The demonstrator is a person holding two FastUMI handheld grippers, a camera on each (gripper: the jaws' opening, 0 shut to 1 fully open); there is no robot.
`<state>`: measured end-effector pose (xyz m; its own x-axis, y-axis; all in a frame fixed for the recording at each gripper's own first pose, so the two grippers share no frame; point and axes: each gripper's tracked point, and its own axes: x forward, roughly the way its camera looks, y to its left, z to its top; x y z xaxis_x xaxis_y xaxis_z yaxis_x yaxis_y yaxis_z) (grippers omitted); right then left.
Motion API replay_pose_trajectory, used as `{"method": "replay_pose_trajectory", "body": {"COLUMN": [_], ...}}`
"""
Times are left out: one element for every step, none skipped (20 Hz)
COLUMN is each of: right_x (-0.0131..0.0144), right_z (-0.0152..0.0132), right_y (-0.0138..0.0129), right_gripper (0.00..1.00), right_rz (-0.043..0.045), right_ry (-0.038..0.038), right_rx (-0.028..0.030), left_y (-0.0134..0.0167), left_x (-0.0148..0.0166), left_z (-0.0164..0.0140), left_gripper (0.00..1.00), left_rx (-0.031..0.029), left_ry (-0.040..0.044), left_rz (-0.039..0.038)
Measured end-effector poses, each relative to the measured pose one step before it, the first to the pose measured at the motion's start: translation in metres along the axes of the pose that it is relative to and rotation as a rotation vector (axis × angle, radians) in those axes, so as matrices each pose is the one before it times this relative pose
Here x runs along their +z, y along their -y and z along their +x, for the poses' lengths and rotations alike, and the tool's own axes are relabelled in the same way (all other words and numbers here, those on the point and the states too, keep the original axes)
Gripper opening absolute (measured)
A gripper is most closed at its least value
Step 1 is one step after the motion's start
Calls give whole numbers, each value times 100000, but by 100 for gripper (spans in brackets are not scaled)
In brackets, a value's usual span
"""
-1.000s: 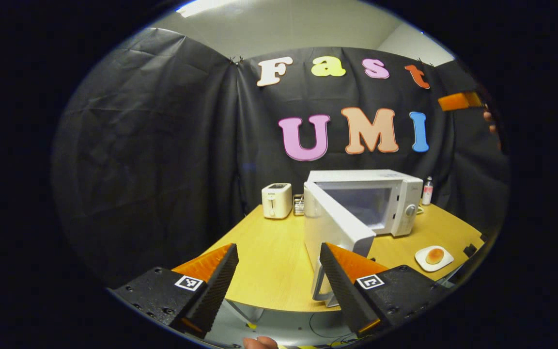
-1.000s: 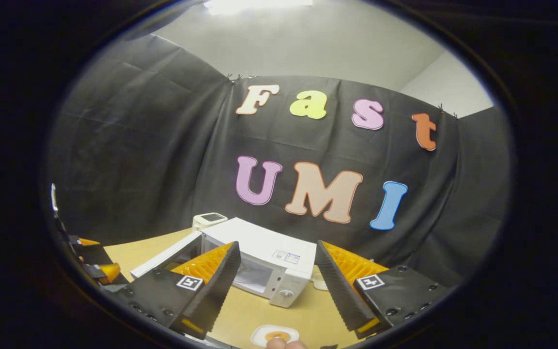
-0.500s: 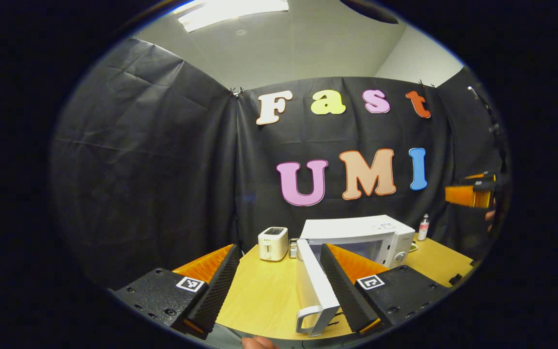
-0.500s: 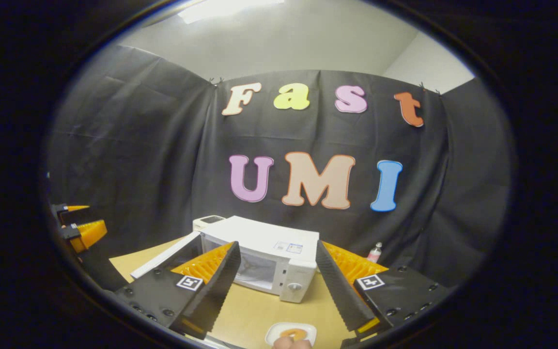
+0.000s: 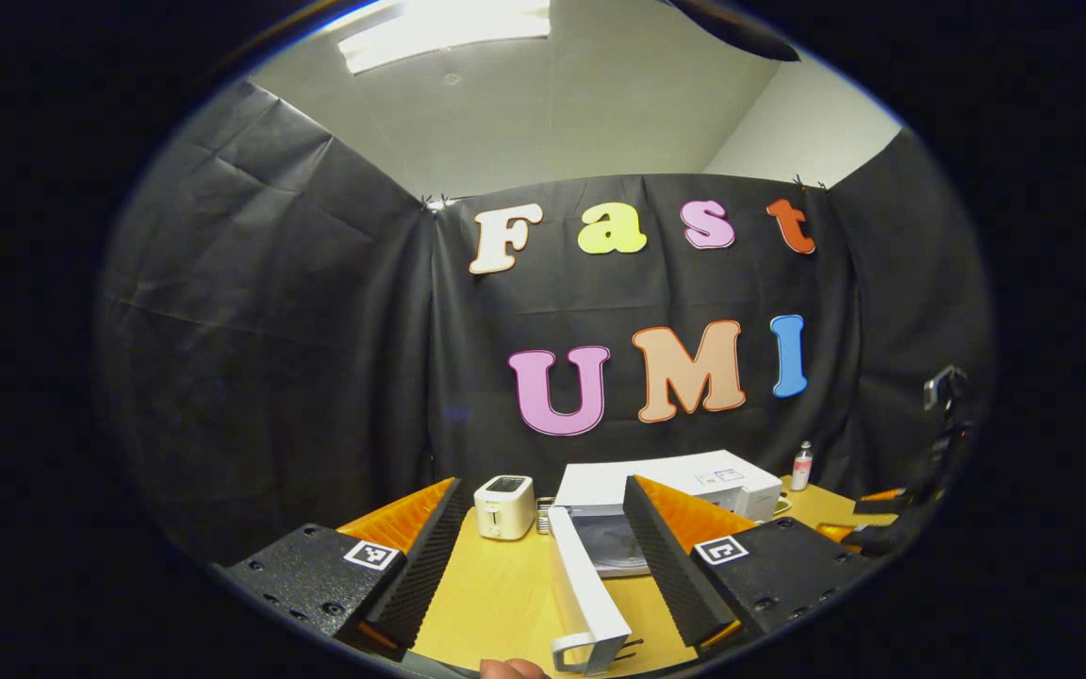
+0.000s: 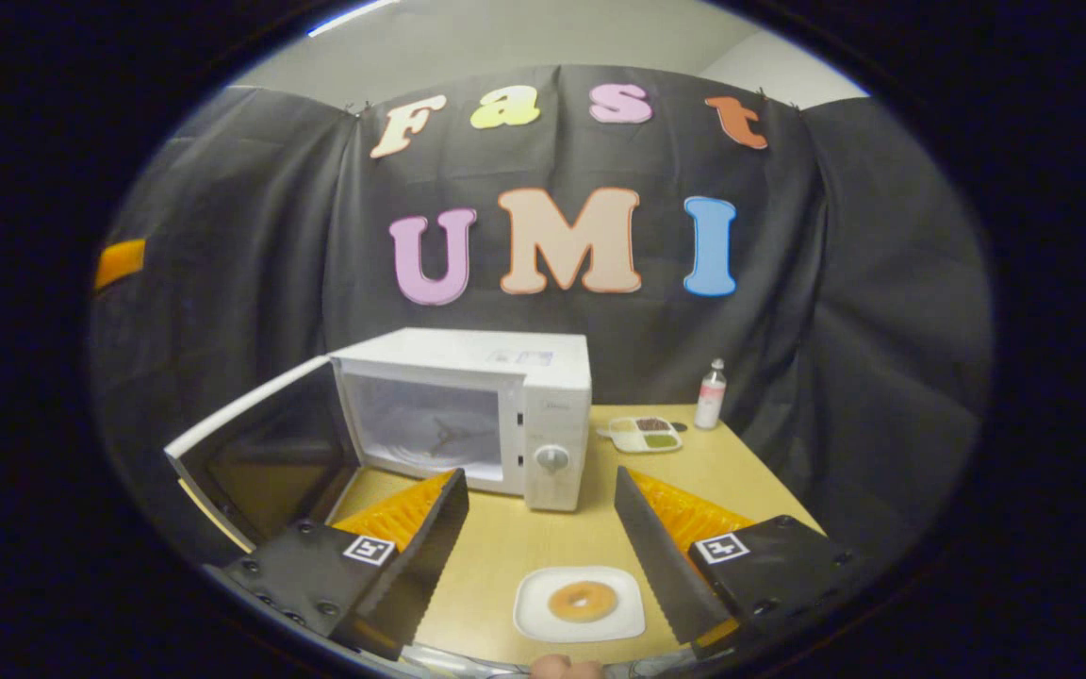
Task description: Open the microwave oven with the left hand, put the food in, and close the microwave oven.
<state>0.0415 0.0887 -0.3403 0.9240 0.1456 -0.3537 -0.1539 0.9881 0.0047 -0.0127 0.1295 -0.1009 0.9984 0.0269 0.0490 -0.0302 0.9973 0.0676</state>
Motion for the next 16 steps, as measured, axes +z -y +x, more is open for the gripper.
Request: {"method": "replay_pose_trajectory", "body": {"right_x": [-1581, -1562, -1623, -1735, -1441, -1119, -859, -845, -773, -710, -507, -752, -563, -549, -482, -468], "right_z": [201, 290, 398, 440, 464, 615, 532, 692, 430, 529, 547, 388, 412, 513, 509, 498], "right_y": [327, 394, 410, 469, 566, 566, 547, 493, 282, 126, 146, -96, -69, -181, -78, -85], "right_gripper": [97, 98, 97, 97, 97, 97, 97, 99, 99, 99, 98, 98, 98, 98, 98, 98], "right_rz": [1190, 1887, 1490, 259, -361, -653, -422, -66, 28, -333, -1246, -1350, -1228, -673, -655, -105], "right_ry": [-2580, -2728, -3194, -3724, -3339, -2426, -1855, -1971, -1849, -1130, -1262, -1212, -1279, -1605, -1942, -1783], "right_rx": [-943, -1208, -1279, -1363, -1286, -1327, -1117, -907, -675, -508, -657, -415, -752, -257, -734, -271], "left_y": [321, 278, 113, 223, 211, 269, 272, 234, 268, 350, 262, 215, 178, 2, -46, 60], "left_x": [-81, -51, 328, 474, 162, 486, 140, 66, 62, 82, 88, -74, 213, 317, 96, 171], "left_z": [334, 224, 282, 313, 468, 298, 226, 358, 231, 246, 241, 275, 201, 256, 157, 112], "left_gripper": [100, 98, 96, 98, 99, 96, 96, 96, 96, 96, 96, 94, 96, 96, 95, 96], "left_rx": [-502, -234, 71, -202, 108, -183, 64, -91, -132, -470, -321, -602, -345, -331, -82, -576], "left_ry": [-808, -920, 368, 533, 540, 1241, 367, 212, -327, -103, -156, -618, 438, 683, 198, 837], "left_rz": [-2369, -1805, -840, -62, 253, 553, 560, 135, -740, -1165, -688, -134, 230, 472, 339, -532]}}
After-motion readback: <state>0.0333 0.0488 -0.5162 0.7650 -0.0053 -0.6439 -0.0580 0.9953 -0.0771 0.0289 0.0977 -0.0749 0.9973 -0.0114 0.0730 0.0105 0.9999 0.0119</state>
